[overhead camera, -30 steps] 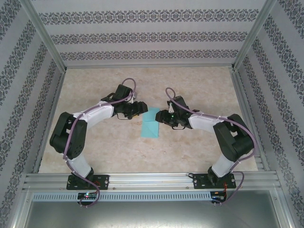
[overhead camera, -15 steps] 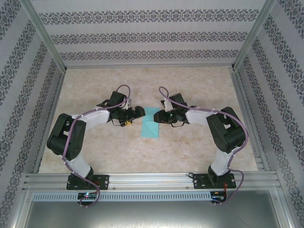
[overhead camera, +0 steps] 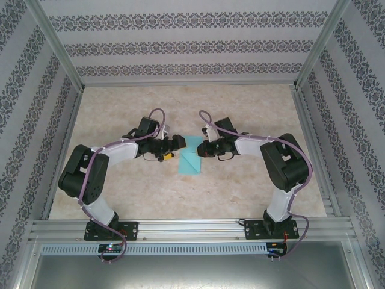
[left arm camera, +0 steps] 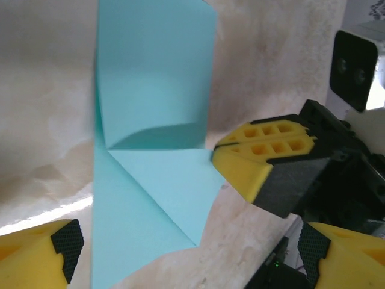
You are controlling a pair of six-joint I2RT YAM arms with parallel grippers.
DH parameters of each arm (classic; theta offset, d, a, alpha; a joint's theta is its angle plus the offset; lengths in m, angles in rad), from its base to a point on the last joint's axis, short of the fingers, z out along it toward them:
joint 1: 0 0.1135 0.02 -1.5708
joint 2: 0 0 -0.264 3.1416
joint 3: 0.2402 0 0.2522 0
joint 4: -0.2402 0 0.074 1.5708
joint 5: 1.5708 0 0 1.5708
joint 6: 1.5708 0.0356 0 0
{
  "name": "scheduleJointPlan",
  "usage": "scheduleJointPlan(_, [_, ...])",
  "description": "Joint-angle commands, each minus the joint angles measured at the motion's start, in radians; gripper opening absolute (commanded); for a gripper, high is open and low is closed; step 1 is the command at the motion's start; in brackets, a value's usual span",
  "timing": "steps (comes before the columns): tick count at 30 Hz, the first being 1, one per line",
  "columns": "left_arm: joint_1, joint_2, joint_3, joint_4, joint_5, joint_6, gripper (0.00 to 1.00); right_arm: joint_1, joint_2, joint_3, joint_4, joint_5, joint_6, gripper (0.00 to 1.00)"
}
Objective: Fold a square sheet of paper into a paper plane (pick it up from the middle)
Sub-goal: Turn over the paper at the center of the table.
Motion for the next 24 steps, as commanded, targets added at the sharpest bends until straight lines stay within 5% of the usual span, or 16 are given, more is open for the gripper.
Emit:
scheduleJointPlan(1, [-0.024,0.029,0.011,0.045,0.05,-0.057,0.93,-0.024,-0.002,-0.012,0.045,-0.01,0.002,0.03])
scheduleJointPlan(15, [-0.073,0.158,0.089,0.117,0.102,-0.145,0.55,-0.057,-0.01,-0.045,0.137,-0.068,0.048,0.05])
scheduleJointPlan(24, [-0.083,0.184,0.061,0.199,0.068,-0.212,0.48,-0.058,-0.032,-0.069,0.136,-0.074,0.054,0.06])
